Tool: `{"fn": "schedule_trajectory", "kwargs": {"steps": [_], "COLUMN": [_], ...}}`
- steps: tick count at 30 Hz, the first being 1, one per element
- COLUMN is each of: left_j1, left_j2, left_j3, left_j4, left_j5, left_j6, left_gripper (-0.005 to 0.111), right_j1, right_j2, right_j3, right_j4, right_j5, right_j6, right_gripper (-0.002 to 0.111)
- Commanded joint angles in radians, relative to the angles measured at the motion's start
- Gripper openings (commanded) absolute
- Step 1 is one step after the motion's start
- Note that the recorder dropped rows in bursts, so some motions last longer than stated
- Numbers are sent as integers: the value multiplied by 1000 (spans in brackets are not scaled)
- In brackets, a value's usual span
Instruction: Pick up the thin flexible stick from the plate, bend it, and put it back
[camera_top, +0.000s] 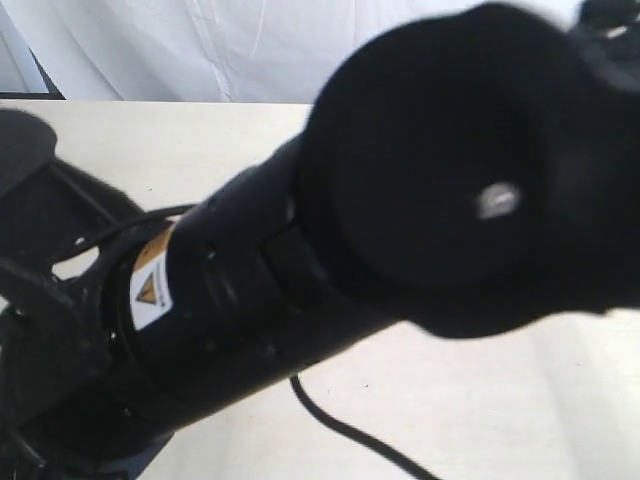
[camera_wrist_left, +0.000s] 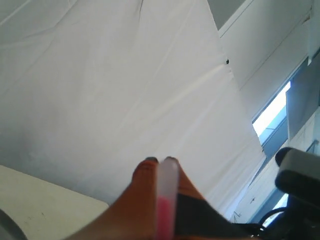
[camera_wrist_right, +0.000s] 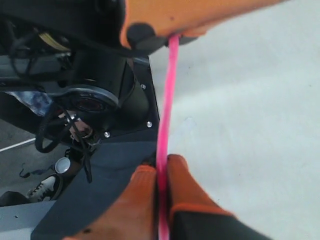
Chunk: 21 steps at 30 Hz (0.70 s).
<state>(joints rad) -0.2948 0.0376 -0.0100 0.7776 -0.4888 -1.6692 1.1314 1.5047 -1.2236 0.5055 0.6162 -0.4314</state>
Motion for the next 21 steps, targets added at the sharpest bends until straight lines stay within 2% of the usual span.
{"fn": "schedule_trajectory", "kwargs": {"steps": [1, 11, 18, 21], "left_j1": [-5, -5, -5, -5], "left_j2": [-2, -2, -2, -2], "left_j3": [-7, -27, -27, -27], "left_j4": [-29, -71, -71, -67], "left_j5": [-17, -111, -116, -112], "left_j6": [14, 12, 2, 8], "left_gripper": [0, 0, 0, 0], "right_j1": [-2, -2, -2, -2], "right_j2": [59, 181, 232, 236], "right_j3": [-6, -6, -6, -6], "right_j4": [0, -9, -26, -28], "right_j5": [2, -166, -346, -347], "right_j6": [-14, -14, -14, -14], "right_gripper": [-1, -1, -1, -1]}}
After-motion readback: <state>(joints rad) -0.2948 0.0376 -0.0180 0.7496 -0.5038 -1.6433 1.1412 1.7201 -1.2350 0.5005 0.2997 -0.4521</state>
